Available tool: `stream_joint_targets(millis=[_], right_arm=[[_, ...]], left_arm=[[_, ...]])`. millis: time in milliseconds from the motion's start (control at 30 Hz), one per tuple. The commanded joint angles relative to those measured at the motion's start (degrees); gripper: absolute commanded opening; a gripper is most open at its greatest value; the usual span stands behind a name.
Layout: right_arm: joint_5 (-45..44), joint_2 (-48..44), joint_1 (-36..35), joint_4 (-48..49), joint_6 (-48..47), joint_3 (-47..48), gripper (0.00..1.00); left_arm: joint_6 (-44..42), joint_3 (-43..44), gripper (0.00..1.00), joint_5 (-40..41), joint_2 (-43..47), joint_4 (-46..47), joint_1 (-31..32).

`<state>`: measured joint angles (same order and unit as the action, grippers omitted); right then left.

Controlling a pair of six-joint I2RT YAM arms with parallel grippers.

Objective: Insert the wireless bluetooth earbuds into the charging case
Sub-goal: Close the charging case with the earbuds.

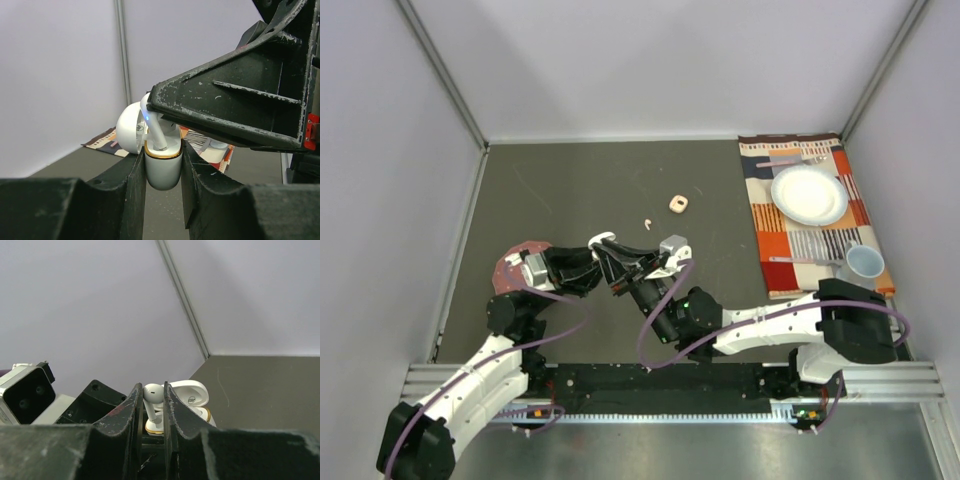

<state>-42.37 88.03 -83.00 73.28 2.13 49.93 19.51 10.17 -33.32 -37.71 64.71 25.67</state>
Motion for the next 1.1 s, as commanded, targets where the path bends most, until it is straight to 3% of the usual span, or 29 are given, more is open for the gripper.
stream_joint_targets(millis=[0, 633, 1067], right_arm=[[0.01, 1.09, 0.38, 1.52, 1.21, 0.87, 0.0], [-3.16, 2.06, 0.38, 3.8, -1.16, -0.18, 0.0], [-0.09, 1.89, 0.21, 2.58, -3.71, -1.33, 0.0]], left_arm=[[0.0, 2.22, 0.0, 0.62, 0.18, 1.65, 0.34], [-1.14, 2.04, 0.0, 2.03, 1.5, 0.6, 0.52], [-1.49, 1.95, 0.0, 4.49, 2.21, 0.51, 0.52]])
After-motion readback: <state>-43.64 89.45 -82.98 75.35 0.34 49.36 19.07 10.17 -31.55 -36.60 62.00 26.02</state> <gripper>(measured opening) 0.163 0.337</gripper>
